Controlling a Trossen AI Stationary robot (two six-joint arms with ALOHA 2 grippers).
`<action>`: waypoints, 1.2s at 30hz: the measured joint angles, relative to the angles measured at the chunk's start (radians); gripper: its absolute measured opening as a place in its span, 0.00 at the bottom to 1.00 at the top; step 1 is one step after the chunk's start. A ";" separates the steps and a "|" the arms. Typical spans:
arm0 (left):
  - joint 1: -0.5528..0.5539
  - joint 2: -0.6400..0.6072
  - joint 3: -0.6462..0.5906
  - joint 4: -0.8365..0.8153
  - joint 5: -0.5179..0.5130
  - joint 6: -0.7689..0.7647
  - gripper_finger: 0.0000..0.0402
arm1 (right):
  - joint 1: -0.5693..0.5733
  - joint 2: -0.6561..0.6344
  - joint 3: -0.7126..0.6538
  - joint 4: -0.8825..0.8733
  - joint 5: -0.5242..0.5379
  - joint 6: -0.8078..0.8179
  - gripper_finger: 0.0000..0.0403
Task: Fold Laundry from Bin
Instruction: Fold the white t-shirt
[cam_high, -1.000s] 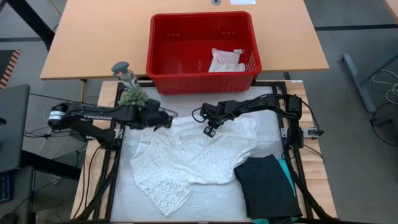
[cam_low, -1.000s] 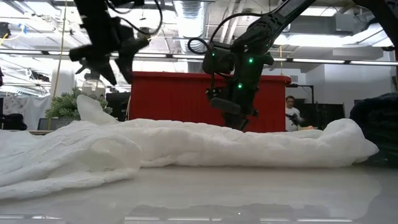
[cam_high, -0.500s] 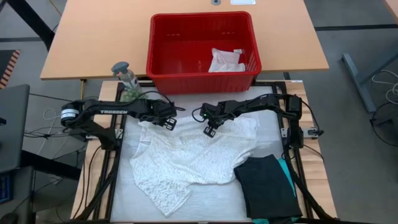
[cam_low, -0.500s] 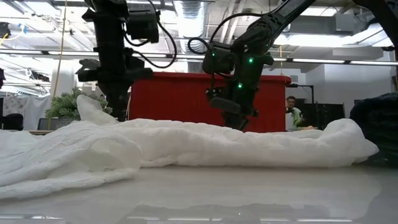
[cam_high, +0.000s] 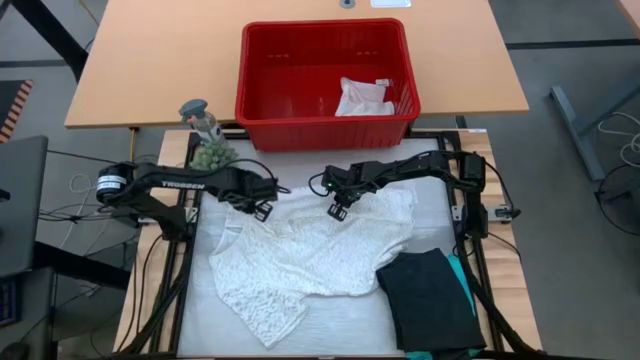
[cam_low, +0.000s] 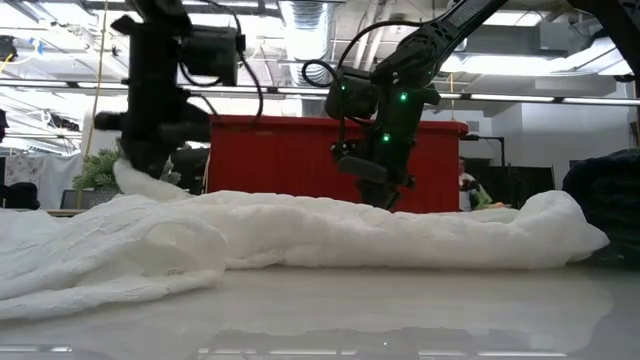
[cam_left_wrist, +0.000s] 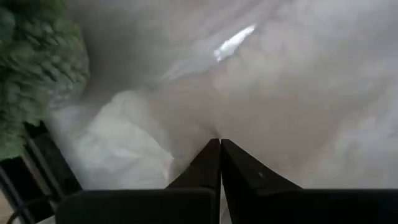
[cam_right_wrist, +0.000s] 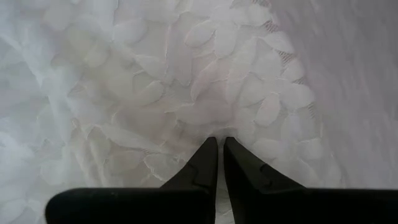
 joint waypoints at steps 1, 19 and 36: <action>0.001 0.000 -0.021 0.025 0.007 0.004 0.00 | 0.000 0.000 0.000 -0.001 0.000 0.000 0.13; 0.108 0.001 -0.119 0.220 -0.266 -0.057 0.00 | -0.091 -0.002 0.002 -0.210 0.089 0.115 0.13; 0.074 -0.194 -0.029 0.269 -0.476 0.026 0.00 | -0.098 -0.083 -0.003 -0.233 0.158 0.036 0.13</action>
